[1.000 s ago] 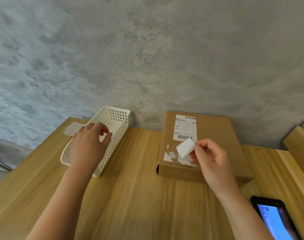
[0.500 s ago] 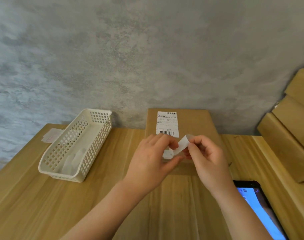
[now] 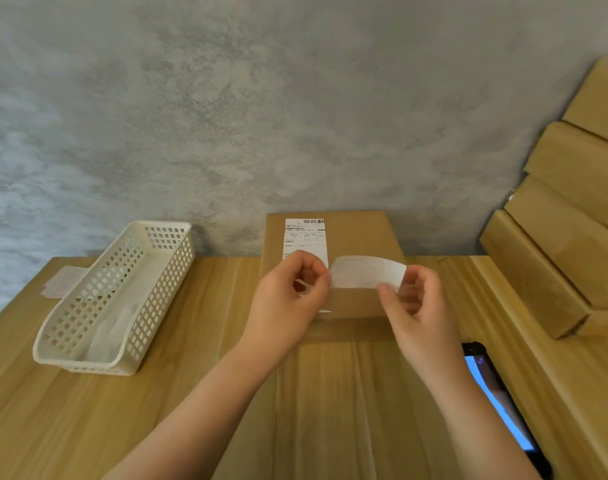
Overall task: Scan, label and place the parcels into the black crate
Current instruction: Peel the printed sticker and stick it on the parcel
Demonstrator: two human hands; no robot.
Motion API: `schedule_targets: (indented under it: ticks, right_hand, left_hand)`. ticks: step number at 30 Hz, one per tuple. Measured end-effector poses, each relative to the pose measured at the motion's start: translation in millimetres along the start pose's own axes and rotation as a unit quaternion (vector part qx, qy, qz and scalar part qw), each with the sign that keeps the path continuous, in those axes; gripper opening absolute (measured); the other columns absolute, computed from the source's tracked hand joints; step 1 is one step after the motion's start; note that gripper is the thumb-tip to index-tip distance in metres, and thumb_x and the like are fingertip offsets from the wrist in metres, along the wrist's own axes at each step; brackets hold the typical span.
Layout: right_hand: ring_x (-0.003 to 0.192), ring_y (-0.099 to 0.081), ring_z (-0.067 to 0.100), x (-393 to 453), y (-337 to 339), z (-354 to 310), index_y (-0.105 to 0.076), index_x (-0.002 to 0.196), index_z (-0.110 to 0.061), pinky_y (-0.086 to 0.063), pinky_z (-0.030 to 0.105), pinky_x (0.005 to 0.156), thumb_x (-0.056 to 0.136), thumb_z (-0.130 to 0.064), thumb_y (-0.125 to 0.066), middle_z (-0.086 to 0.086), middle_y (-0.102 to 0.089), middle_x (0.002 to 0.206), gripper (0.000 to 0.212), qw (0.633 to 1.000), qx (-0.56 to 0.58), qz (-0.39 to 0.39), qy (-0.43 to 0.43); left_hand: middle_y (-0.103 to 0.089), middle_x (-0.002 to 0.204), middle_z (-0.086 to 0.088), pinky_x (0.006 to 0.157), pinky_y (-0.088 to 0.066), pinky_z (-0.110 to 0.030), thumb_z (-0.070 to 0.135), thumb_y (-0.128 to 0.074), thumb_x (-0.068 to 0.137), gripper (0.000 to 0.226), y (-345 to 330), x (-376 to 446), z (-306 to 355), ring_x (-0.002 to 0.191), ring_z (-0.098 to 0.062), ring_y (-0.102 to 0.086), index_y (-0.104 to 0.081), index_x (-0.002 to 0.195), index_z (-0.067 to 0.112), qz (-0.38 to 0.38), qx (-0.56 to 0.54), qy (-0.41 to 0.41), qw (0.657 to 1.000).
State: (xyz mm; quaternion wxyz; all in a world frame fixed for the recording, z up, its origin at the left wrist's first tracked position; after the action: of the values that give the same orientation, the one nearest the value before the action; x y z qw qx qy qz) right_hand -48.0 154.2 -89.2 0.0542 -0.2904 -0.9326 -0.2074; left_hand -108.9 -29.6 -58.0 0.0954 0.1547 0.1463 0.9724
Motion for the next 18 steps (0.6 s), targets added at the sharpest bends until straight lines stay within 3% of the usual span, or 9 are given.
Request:
schedule_targets:
  ticks: [3, 6, 10, 13, 18]
  right_hand:
    - [0.079, -0.062, 0.004, 7, 6, 3, -0.060, 0.094, -0.026, -0.045, 0.012, 0.064, 0.093, -0.032, -0.064, -0.011, -0.066, 0.087, 0.007, 1.000, -0.007, -0.016, 0.001]
    - [0.073, -0.059, 0.008, 11, 10, 1, -0.062, 0.083, -0.020, -0.045, 0.022, 0.060, 0.097, -0.028, -0.058, -0.003, -0.064, 0.074, 0.016, 0.998, -0.040, -0.029, 0.028]
    - [0.064, -0.055, 0.015, 16, 10, 6, -0.057, 0.081, -0.020, -0.042, 0.033, 0.054, 0.100, -0.030, -0.051, 0.000, -0.058, 0.067, 0.023, 0.990, -0.128, -0.045, 0.027]
    - [0.061, -0.051, 0.016, 21, 8, 11, -0.054, 0.078, -0.017, -0.034, 0.030, 0.049, 0.099, -0.030, -0.050, -0.001, -0.054, 0.067, 0.025, 0.971, -0.228, -0.058, 0.044]
    - [0.065, -0.047, 0.016, 27, 6, 15, -0.051, 0.075, -0.016, -0.038, 0.034, 0.052, 0.095, -0.028, -0.054, -0.003, -0.050, 0.076, 0.024, 0.950, -0.298, -0.049, 0.075]
  left_hand:
    - [-0.063, 0.075, 0.006, 0.062, -0.044, -0.025, 0.010, -0.065, 0.089, 0.011, -5, 3, -7, 0.064, -0.008, -0.052, -0.063, 0.082, 0.019, -0.018, -0.049, 0.057, 0.997]
    - [-0.062, 0.074, 0.008, 0.060, -0.044, -0.024, 0.014, -0.066, 0.089, 0.010, -9, 7, -14, 0.061, -0.007, -0.051, -0.061, 0.087, 0.022, -0.026, -0.025, 0.070, 0.997]
    - [-0.065, 0.078, 0.008, 0.058, -0.046, -0.022, 0.016, -0.066, 0.086, 0.024, -17, 10, -17, 0.060, -0.003, -0.054, -0.045, 0.093, 0.025, -0.038, 0.091, 0.045, 0.994]
    - [-0.060, 0.075, 0.007, 0.057, -0.043, -0.027, 0.018, -0.062, 0.085, 0.021, -26, 12, -17, 0.065, -0.007, -0.055, -0.042, 0.093, 0.021, -0.065, 0.213, -0.004, 0.975]
    - [-0.060, 0.075, 0.006, 0.055, -0.035, -0.030, 0.024, -0.053, 0.086, 0.018, -39, 13, -23, 0.067, -0.016, -0.054, -0.038, 0.094, 0.026, -0.105, 0.310, -0.058, 0.943]
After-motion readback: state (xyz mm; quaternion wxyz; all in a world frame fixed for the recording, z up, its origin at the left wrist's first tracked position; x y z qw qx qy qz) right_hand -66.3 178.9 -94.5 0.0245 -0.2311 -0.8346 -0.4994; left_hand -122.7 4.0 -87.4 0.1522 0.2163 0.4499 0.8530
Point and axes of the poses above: each hand's wrist, its own x-axis towards the middle knuckle, its own y-axis out of the back of the hand, z = x × y, the point moved 3 cm from there along x, towards the middle knuckle
